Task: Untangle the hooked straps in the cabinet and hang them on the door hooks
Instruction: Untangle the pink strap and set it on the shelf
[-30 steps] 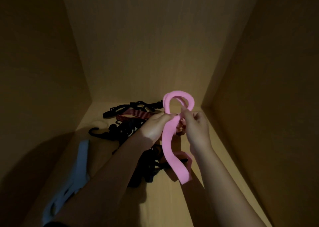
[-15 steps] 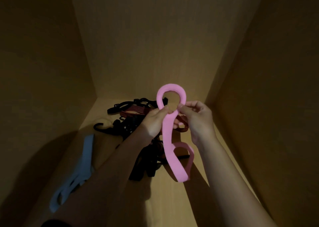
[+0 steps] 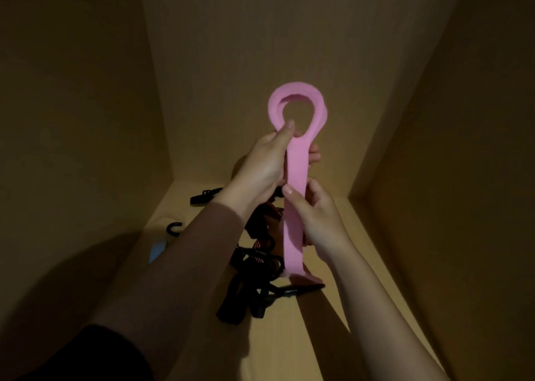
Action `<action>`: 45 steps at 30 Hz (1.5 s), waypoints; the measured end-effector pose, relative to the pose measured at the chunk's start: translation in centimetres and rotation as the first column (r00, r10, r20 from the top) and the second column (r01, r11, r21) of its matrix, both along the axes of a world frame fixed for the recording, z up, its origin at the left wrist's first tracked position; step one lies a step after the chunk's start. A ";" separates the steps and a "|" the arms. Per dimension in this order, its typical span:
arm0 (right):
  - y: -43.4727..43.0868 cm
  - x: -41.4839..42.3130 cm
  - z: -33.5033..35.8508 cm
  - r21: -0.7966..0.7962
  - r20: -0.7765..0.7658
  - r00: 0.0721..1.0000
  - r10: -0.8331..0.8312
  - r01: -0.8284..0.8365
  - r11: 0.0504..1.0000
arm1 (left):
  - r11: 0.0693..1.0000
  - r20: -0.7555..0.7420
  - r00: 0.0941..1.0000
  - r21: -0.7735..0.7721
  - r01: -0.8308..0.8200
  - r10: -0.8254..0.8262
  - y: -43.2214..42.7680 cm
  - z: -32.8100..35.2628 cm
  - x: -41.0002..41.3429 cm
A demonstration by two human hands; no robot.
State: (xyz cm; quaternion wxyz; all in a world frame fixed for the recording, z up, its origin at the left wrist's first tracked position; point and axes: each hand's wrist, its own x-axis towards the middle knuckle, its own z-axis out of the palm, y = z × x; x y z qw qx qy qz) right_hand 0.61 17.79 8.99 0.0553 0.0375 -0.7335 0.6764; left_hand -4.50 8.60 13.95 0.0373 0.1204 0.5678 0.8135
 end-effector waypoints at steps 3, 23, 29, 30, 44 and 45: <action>0.0 -0.6 1.4 0.039 -0.073 0.996 -0.049 0.052 0.998 | 0.996 0.032 0.998 0.079 0.046 -0.049 -0.2 1.5 -0.7; -1.3 -2.5 5.6 0.116 -0.190 0.982 -0.021 0.044 0.992 | 0.944 0.082 0.977 0.282 0.168 -0.199 -0.6 7.3 -2.1; -1.0 -2.5 4.5 0.264 -0.224 0.952 -0.209 0.265 0.927 | 0.879 0.216 0.962 0.476 0.045 -0.166 -0.6 5.8 -2.2; -0.8 -2.2 4.4 0.246 -0.214 0.953 -0.216 0.266 0.932 | 0.863 0.235 0.959 0.504 0.021 -0.161 -0.8 5.3 -2.3; 0.5 0.5 3.7 -0.033 -0.145 0.957 -0.253 0.250 0.968 | 0.962 0.441 0.890 -0.173 0.212 -0.117 -0.3 -5.7 1.1; 0.6 0.6 3.6 -0.026 -0.128 0.955 -0.269 0.268 0.963 | 0.945 0.423 0.898 -0.225 0.237 -0.124 -0.1 -6.0 1.7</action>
